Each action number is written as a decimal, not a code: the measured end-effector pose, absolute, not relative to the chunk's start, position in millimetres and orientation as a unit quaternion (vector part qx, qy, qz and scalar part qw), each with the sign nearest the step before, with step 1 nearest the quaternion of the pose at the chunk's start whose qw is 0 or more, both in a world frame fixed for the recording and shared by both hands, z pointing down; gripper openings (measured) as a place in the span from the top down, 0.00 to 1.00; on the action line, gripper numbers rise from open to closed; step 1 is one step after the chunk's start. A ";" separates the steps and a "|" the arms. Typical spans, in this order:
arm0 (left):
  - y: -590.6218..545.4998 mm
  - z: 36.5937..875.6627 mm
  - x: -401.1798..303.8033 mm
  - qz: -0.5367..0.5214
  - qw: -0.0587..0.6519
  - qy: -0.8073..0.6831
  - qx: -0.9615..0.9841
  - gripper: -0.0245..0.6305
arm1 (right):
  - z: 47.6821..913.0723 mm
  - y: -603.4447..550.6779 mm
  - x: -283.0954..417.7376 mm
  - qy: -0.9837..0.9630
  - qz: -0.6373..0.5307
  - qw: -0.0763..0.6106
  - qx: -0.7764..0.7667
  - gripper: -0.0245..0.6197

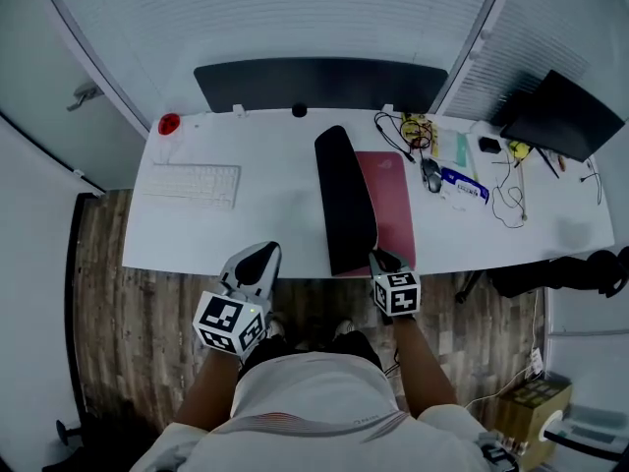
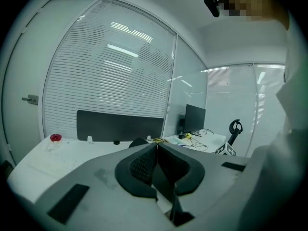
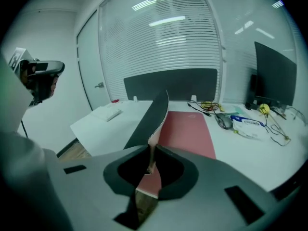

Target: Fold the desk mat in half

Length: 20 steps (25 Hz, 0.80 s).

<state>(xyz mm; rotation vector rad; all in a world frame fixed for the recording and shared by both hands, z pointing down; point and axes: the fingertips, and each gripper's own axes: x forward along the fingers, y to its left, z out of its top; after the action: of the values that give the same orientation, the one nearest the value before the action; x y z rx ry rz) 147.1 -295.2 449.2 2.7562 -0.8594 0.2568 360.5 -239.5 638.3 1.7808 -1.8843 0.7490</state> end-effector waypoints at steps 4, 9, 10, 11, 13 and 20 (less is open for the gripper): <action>-287.2 450.4 169.8 0.090 0.121 -0.294 0.944 0.94 | 675.6 -210.7 408.7 -0.640 0.329 0.202 0.664 0.81; -271.0 452.5 179.9 0.098 0.124 -0.295 0.942 0.94 | 723.8 -165.0 455.8 -0.587 0.384 0.205 0.683 0.81; -270.0 453.3 180.4 0.100 0.124 -0.296 0.942 0.94 | 725.8 -161.7 461.1 -0.584 0.383 0.207 0.685 0.81; -269.9 454.0 180.7 0.101 0.125 -0.298 0.941 0.94 | 726.4 -161.3 464.7 -0.584 0.381 0.208 0.686 0.81; -269.9 454.3 182.0 0.101 0.127 -0.300 0.940 0.94 | 726.4 -165.2 467.7 -0.590 0.371 0.217 0.683 0.81; -264.8 452.5 180.1 0.100 0.126 -0.293 0.943 0.94 | 728.7 -170.1 470.5 -0.581 0.358 0.238 0.692 0.79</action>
<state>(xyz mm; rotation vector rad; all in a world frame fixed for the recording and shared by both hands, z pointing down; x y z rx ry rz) 180.1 -264.8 452.5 2.7455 -0.8522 0.2923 470.5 -170.1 728.7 1.8948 -1.5912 0.9804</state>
